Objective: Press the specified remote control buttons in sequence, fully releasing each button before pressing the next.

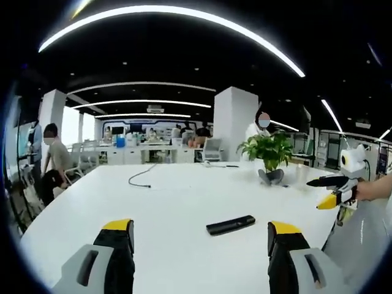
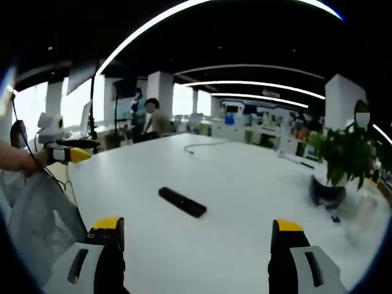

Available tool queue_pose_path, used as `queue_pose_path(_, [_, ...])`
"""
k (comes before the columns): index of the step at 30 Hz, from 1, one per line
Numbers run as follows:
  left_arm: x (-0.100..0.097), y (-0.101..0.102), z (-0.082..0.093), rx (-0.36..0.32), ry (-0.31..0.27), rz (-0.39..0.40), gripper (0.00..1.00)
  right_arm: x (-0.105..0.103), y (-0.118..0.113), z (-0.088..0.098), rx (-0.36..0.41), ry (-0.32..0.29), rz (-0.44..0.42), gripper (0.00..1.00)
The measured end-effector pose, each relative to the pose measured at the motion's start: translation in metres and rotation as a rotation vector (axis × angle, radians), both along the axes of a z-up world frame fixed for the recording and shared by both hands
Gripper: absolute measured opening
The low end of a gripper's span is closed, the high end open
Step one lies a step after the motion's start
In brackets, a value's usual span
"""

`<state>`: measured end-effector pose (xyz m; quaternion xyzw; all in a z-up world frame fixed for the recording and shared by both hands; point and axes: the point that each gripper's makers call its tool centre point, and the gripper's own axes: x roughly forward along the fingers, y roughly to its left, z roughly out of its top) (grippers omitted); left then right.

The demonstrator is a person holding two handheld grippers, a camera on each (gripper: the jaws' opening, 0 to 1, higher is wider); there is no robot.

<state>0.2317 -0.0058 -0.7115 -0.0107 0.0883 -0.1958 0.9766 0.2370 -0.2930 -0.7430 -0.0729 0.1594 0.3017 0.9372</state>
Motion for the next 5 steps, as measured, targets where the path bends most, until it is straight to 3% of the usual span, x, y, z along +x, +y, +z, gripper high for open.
queue_pose_path(5, [-0.0007, 0.0, -0.0007, 0.003, -0.006, -0.011, 0.93, 0.0025, -0.006, 0.0026, -0.026, -0.021, -0.039, 0.99])
